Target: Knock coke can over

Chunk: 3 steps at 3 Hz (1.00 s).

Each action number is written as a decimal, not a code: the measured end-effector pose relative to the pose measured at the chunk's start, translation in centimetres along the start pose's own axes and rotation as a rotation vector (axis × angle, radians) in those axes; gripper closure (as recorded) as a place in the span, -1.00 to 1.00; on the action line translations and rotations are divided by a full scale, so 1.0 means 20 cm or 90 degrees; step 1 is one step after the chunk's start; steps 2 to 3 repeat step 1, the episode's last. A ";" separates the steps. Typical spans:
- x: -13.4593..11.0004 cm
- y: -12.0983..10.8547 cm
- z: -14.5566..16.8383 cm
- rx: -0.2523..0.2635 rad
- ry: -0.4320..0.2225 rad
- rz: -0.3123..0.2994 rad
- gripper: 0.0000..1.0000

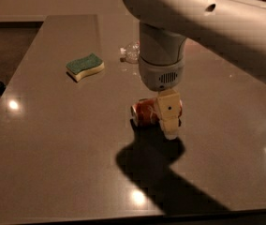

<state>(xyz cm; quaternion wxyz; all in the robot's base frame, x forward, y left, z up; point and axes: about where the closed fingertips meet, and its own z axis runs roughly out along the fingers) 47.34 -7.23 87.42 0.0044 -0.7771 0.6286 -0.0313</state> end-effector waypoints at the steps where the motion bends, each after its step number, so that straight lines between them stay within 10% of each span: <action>1: -0.01 -0.01 0.00 0.005 -0.004 0.000 -1.00; 3: -0.01 -0.01 0.00 0.005 -0.004 0.000 -1.00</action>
Offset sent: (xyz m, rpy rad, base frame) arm 0.0000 0.0000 0.0000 0.0000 0.0000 0.0000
